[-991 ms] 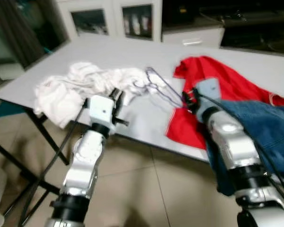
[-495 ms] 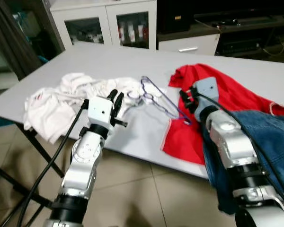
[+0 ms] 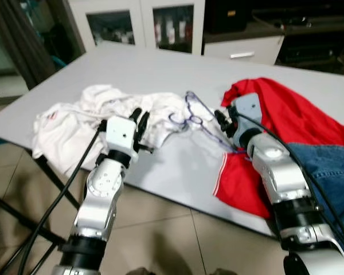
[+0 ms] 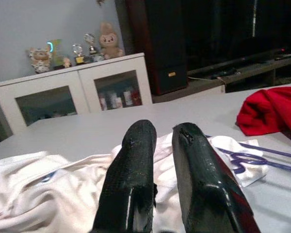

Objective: Hang hanger

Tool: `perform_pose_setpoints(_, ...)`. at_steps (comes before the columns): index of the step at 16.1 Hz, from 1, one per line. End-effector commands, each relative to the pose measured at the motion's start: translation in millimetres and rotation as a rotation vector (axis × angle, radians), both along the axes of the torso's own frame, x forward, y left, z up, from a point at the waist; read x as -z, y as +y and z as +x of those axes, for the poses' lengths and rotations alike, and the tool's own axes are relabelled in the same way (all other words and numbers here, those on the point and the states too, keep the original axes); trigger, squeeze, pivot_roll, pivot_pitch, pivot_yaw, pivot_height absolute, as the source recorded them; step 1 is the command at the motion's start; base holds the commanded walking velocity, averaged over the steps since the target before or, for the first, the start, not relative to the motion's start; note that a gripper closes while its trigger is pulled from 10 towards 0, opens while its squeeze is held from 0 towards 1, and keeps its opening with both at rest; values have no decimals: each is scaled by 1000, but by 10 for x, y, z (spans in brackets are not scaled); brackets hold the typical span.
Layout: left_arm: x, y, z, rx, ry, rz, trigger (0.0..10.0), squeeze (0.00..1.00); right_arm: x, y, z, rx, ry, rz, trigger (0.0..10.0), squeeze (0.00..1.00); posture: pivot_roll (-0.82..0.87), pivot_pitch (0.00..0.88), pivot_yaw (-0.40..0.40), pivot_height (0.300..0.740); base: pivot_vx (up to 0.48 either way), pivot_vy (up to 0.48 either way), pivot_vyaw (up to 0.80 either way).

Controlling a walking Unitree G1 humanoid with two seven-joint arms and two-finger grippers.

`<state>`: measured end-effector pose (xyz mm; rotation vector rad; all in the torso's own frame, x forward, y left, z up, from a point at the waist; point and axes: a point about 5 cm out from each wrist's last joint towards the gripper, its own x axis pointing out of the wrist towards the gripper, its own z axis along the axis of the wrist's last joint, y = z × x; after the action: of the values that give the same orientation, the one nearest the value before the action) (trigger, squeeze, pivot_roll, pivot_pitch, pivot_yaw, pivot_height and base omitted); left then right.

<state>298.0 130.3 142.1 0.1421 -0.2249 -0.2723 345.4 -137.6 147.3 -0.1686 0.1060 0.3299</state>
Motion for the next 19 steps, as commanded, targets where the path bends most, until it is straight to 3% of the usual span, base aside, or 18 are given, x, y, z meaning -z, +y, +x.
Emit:
perform_pose_setpoints(1, -28, 58, -12, -16, -10, 3, 10000, 0, -23, 79, -13, -42, -2, -7, 10000, 0, -78, 0, 51, 740, 0, 0, 0)
perform_pose_setpoints(4, -10, 41, -26, 26, 1, 43, 10000, 0, -24, 122, -35, -129, 12, -41, 10000, 16, -79, 0, 48, 740, 0, 0, 0)
perform_pose_setpoints(5, -20, 69, -24, 45, 3, 73, 10000, 0, -41, 146, -51, -184, 13, -58, 10000, 780, -77, 0, 40, 740, 0, 0, 0)
perform_pose_setpoints(6, -29, 90, -17, 49, 5, 82, 10000, 0, -43, 153, -56, -205, 17, -66, 10000, 1000, -76, 0, 37, 740, 0, 0, 0)
perform_pose_setpoints(10, -79, 169, -8, 24, -5, 95, 10000, 0, 16, 132, -10, -244, 47, -186, 10000, 996, -65, 0, 10, 740, 0, 0, 0)
perform_pose_setpoints(11, -64, 141, -30, 28, -3, 92, 10000, 0, 37, 104, 38, -223, 63, -222, 10000, 90, -64, 2, 3, 740, 0, 0, 0)
perform_pose_setpoints(12, -43, 110, -54, 35, 4, 88, 10000, 0, 59, 78, 78, -202, 80, -251, 10000, 0, -62, 8, -6, 740, 0, 0, 0)
perform_pose_setpoints(16, -2, 60, -103, 31, 17, 73, 10000, 0, 98, 45, 171, -130, 97, -306, 10000, 0, -53, 22, -26, 740, 0, 0, 0)
perform_pose_setpoints(19, 19, 45, -132, 27, 24, 67, 10000, 0, 78, 38, 222, -93, 87, -295, 10000, 0, -48, 23, -32, 740, 0, 0, 0)
